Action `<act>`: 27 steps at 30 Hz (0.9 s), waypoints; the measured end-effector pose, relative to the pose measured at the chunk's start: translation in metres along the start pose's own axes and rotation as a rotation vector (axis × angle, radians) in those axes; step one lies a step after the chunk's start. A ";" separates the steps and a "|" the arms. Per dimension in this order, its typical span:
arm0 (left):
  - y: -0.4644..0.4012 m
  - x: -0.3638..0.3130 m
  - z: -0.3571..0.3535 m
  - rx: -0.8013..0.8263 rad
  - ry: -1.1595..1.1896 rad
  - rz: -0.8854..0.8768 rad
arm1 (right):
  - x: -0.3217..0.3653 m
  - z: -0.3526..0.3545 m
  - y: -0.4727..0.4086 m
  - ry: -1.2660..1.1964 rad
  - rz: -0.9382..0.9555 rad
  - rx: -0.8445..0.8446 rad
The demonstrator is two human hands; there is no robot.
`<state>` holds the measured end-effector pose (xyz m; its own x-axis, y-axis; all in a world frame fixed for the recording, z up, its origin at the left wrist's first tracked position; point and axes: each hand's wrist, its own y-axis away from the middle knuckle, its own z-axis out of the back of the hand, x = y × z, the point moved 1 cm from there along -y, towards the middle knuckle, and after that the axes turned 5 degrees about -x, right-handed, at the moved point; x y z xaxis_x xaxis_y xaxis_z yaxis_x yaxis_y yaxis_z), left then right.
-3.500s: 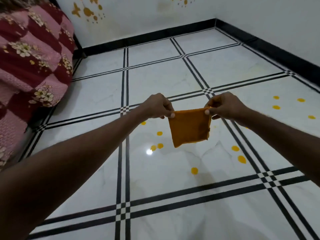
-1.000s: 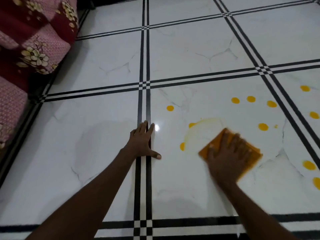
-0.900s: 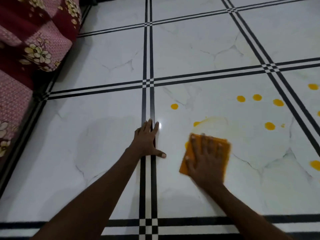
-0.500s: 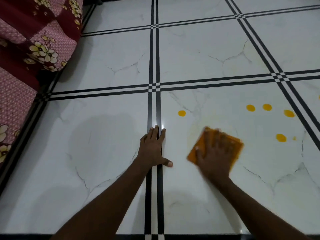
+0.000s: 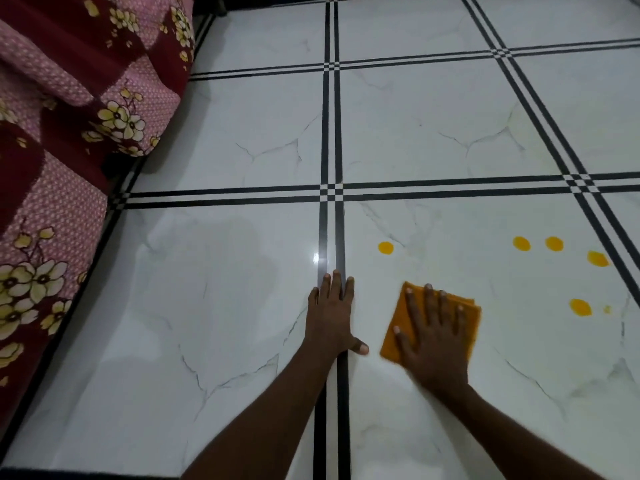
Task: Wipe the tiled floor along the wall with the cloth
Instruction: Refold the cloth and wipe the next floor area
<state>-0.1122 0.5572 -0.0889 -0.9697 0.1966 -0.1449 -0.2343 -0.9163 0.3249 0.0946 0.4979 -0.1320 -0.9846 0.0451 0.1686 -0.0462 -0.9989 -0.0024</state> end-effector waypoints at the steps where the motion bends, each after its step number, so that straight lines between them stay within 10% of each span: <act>1: 0.001 -0.001 0.000 0.007 -0.008 0.008 | -0.010 0.003 -0.012 0.009 0.000 0.009; 6: -0.008 -0.003 -0.004 0.014 -0.052 0.015 | -0.051 0.010 -0.143 -0.043 -0.181 -0.076; 15: -0.010 -0.014 0.005 0.091 -0.131 0.048 | -0.025 0.003 -0.129 0.072 0.568 0.099; 21: -0.010 -0.018 0.008 0.090 -0.124 0.086 | -0.108 0.029 -0.169 0.076 0.228 0.088; 27: -0.012 -0.013 0.003 0.063 -0.092 0.078 | -0.019 0.004 -0.107 0.051 0.732 0.111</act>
<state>-0.0975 0.5664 -0.0878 -0.9867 0.1594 -0.0312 -0.1588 -0.9069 0.3903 0.1187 0.6038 -0.1307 -0.7639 -0.6349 0.1158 0.6395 -0.7688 0.0031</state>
